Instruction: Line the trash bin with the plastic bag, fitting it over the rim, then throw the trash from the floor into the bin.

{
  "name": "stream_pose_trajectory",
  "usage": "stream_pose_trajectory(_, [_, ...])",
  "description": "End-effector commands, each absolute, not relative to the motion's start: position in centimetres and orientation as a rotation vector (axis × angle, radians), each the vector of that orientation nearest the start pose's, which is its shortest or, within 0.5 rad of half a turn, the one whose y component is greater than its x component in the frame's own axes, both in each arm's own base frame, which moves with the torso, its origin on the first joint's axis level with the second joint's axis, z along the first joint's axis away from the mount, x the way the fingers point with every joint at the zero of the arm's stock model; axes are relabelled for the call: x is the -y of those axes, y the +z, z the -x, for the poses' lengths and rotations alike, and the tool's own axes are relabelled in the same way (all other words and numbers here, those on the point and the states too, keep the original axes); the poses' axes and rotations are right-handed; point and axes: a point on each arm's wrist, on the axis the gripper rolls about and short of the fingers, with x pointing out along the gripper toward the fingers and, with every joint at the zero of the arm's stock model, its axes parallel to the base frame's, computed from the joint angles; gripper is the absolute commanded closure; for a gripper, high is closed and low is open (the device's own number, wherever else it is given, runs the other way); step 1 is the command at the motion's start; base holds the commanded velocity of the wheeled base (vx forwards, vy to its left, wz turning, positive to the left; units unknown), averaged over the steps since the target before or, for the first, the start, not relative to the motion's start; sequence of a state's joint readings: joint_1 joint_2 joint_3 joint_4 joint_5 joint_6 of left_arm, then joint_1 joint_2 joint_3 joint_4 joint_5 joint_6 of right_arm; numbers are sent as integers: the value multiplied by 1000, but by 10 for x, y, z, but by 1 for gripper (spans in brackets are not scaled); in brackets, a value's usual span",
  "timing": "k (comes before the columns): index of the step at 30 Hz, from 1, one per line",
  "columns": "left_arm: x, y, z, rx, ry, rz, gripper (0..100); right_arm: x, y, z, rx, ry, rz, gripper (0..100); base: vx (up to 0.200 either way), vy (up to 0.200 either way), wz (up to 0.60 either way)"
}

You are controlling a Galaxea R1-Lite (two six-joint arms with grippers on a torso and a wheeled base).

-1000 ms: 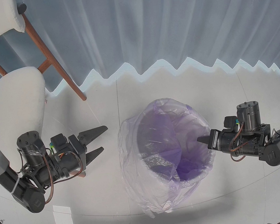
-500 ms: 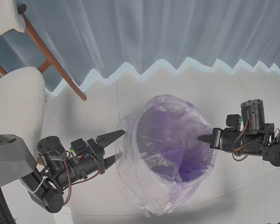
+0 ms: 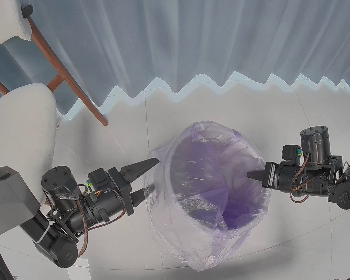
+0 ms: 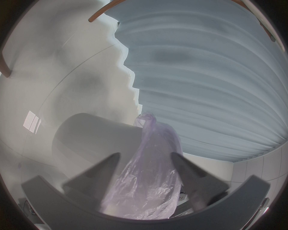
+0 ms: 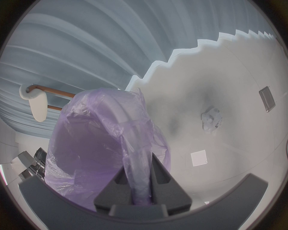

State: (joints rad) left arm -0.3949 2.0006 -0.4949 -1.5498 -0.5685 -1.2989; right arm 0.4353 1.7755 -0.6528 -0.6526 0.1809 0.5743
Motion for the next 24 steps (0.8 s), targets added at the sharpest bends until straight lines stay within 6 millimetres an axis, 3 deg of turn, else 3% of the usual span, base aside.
stream_pose_trajectory(1, [133, 109, -278, -587, -856, 1185, 100, -129, 122, -267, -633, 451, -484, 100, 0, 0, 0])
stream_pose_trajectory(10, [128, 96, -281, -609, -803, 1189, 100, -127, 129, -263, -609, 461, -490, 100, 0, 0, 0])
stream_pose_trajectory(24, [104, 81, -296, -562, -651, 1221, 100, -125, 141, -258, -603, 481, -565, 100, 0, 0, 0])
